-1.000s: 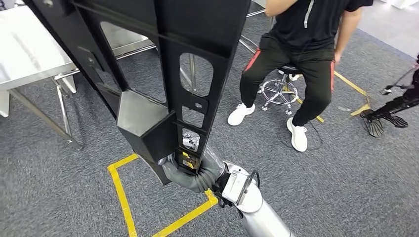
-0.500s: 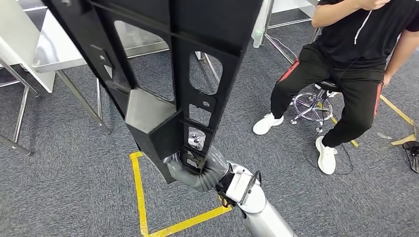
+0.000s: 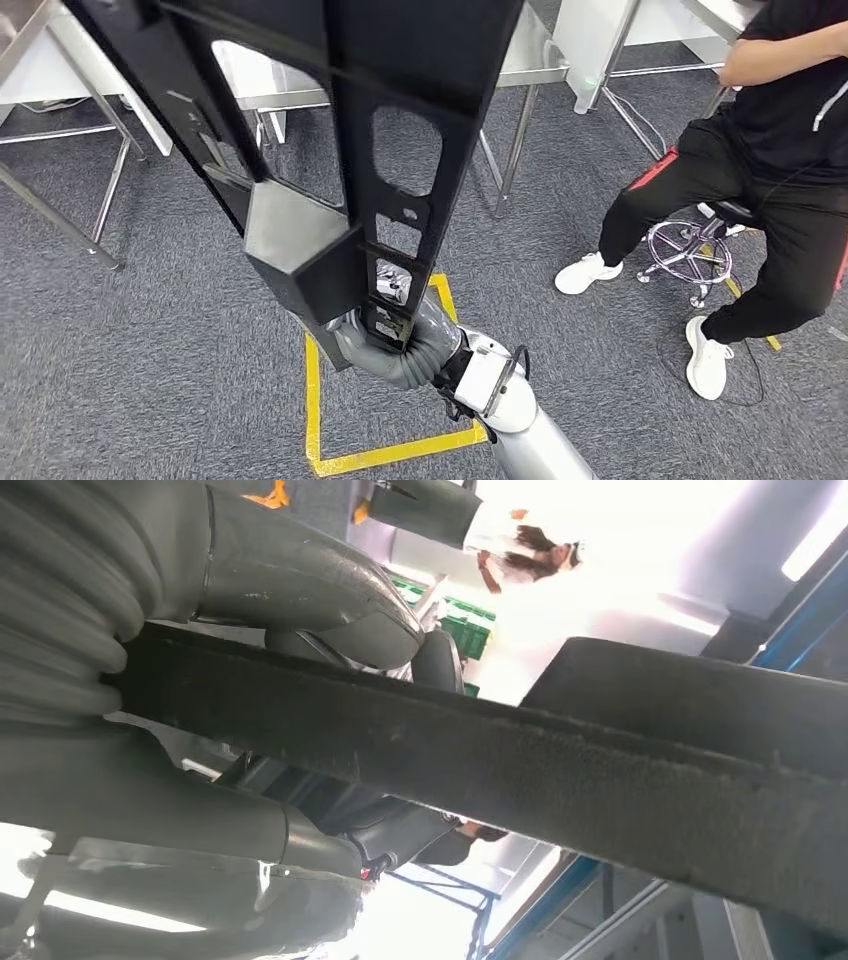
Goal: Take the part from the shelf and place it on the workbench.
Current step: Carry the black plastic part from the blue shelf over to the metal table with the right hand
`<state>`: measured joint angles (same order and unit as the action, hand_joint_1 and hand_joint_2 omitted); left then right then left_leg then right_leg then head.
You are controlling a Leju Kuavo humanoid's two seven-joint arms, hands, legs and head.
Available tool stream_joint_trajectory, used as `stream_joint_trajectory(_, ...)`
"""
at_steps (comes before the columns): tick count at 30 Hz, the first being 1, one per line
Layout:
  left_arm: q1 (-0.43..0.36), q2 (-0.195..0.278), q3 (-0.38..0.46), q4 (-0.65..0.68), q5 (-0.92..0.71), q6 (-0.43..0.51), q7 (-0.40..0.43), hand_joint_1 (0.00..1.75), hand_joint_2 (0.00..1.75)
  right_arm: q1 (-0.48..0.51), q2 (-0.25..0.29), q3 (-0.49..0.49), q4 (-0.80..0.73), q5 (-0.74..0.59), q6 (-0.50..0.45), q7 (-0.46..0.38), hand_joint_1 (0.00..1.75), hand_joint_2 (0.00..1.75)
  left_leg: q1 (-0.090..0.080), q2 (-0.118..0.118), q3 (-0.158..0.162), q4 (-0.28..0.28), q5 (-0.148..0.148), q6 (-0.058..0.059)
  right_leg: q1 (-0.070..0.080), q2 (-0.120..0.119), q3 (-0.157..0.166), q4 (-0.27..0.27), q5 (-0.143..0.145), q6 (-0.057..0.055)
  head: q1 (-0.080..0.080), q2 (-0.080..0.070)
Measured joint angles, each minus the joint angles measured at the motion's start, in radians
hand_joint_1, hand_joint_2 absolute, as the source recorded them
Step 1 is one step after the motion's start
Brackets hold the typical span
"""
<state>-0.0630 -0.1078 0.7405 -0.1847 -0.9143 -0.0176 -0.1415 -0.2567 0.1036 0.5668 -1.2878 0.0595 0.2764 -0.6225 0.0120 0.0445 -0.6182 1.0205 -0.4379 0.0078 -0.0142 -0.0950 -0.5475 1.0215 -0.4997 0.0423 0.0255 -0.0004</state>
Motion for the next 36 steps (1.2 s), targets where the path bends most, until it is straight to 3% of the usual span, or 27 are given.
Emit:
stream_joint_trajectory(1,0.000,-0.001,0.000,0.000,-0.002,0.002,-0.001,0.00,1.75,-0.002,-0.001,0.000,0.000,0.002,-0.003,-0.003,1.75,1.75,0.001,-0.006,0.003,-0.004,0.002,0.008,-0.001,0.017,-0.008,0.018,-0.011,0.002,0.000,0.000)
stream_joint_trajectory(3,-0.003,-0.002,0.001,0.000,-0.005,0.005,-0.004,0.00,1.75,0.000,-0.007,0.000,0.000,0.003,-0.006,-0.006,1.75,1.75,0.003,-0.019,0.005,-0.008,0.004,0.020,-0.003,0.063,-0.057,0.116,-0.055,-0.003,0.002,0.000)
stream_joint_trajectory(5,-0.005,-0.001,0.001,0.000,-0.007,0.005,-0.006,0.00,1.75,0.008,-0.014,0.000,0.001,0.003,-0.007,-0.007,1.75,1.75,0.001,-0.034,0.005,-0.007,0.003,0.027,-0.001,0.085,-0.127,0.243,-0.096,-0.008,0.002,0.000)
stream_joint_trajectory(6,-0.004,-0.002,0.001,0.000,-0.008,0.004,-0.007,0.00,1.75,0.012,-0.018,-0.001,0.002,0.004,-0.008,-0.007,1.75,1.75,-0.001,-0.043,0.005,-0.007,0.002,0.028,0.000,0.088,-0.147,0.271,-0.098,-0.005,0.002,0.000)
stream_joint_trajectory(7,-0.004,-0.002,0.001,0.000,-0.009,0.004,-0.008,0.00,1.75,0.014,-0.020,-0.001,0.002,0.004,-0.008,-0.007,1.75,1.75,-0.002,-0.050,0.006,-0.007,0.001,0.028,0.001,0.090,-0.149,0.261,-0.084,0.000,0.002,0.000)
stream_joint_trajectory(9,-0.003,-0.004,0.001,0.000,-0.010,0.003,-0.011,0.00,1.75,0.015,-0.021,-0.001,0.003,0.004,-0.010,-0.007,1.75,1.75,-0.002,-0.063,0.010,-0.006,-0.001,0.026,0.001,0.091,-0.101,0.140,-0.024,0.012,0.002,0.000)
stream_joint_trajectory(11,-0.003,-0.004,0.001,0.000,-0.012,0.005,-0.015,0.00,1.75,0.015,-0.021,-0.001,0.003,0.005,-0.013,-0.007,1.75,1.75,-0.007,-0.070,0.012,-0.004,-0.005,0.018,0.003,0.091,-0.051,0.028,0.022,0.008,0.001,0.000)
stream_joint_trajectory(12,-0.002,-0.004,0.001,0.000,-0.014,0.007,-0.017,0.00,1.75,0.015,-0.020,-0.001,0.003,0.006,-0.015,-0.007,1.75,1.75,-0.009,-0.072,0.012,-0.002,-0.008,0.016,0.003,0.092,-0.039,0.003,0.032,0.003,0.001,0.000)
stream_joint_trajectory(14,-0.001,-0.004,0.001,0.000,-0.016,0.012,-0.017,0.00,1.75,0.015,-0.017,-0.002,0.003,0.007,-0.019,-0.007,1.75,1.75,-0.010,-0.071,0.012,-0.001,-0.010,0.021,0.003,0.093,-0.036,-0.001,0.036,-0.005,0.000,0.000)
stream_joint_trajectory(16,0.000,-0.004,0.001,0.000,-0.017,0.014,-0.017,0.00,1.75,0.015,-0.014,-0.003,0.003,0.008,-0.021,-0.007,1.75,1.75,-0.009,-0.069,0.014,-0.003,-0.009,0.027,0.004,0.095,-0.036,-0.002,0.036,-0.007,0.000,0.000)
stream_joint_trajectory(24,-0.001,-0.006,0.001,0.000,-0.016,0.014,-0.018,0.00,1.75,0.015,-0.012,-0.006,0.003,0.008,-0.022,-0.007,1.75,1.75,-0.008,-0.066,0.021,-0.015,-0.006,0.009,0.007,0.096,-0.036,-0.001,0.034,-0.014,0.000,0.000)
stream_joint_trajectory(28,-0.001,-0.007,0.001,0.000,-0.015,0.016,-0.018,0.00,1.75,0.014,-0.010,-0.007,0.004,0.008,-0.024,-0.007,1.75,1.75,-0.009,-0.066,0.021,-0.015,-0.007,0.005,0.007,0.096,-0.036,-0.001,0.034,-0.017,0.000,0.000)
stream_joint_trajectory(32,0.000,-0.006,0.002,0.000,-0.015,0.019,-0.018,0.00,1.75,0.009,-0.001,-0.007,0.006,0.009,-0.028,-0.007,1.75,1.75,-0.009,-0.066,0.035,-0.036,-0.004,0.022,0.001,0.096,-0.028,-0.016,0.038,-0.009,0.000,0.000)
stream_joint_trajectory(34,0.000,-0.007,0.003,0.000,-0.016,0.023,-0.019,0.00,1.75,0.002,0.002,-0.007,0.008,0.009,-0.031,-0.007,1.75,1.75,-0.002,-0.064,0.060,-0.069,0.008,0.032,0.005,0.097,-0.045,0.024,0.019,-0.009,0.002,0.000)
stream_joint_trajectory(36,-0.001,-0.008,0.006,0.000,-0.016,0.026,-0.020,0.00,1.75,-0.001,-0.001,-0.006,0.012,0.009,-0.034,-0.006,1.75,1.75,0.002,-0.062,0.068,-0.079,0.011,0.035,0.000,0.097,-0.106,0.141,-0.027,-0.010,0.003,0.000)
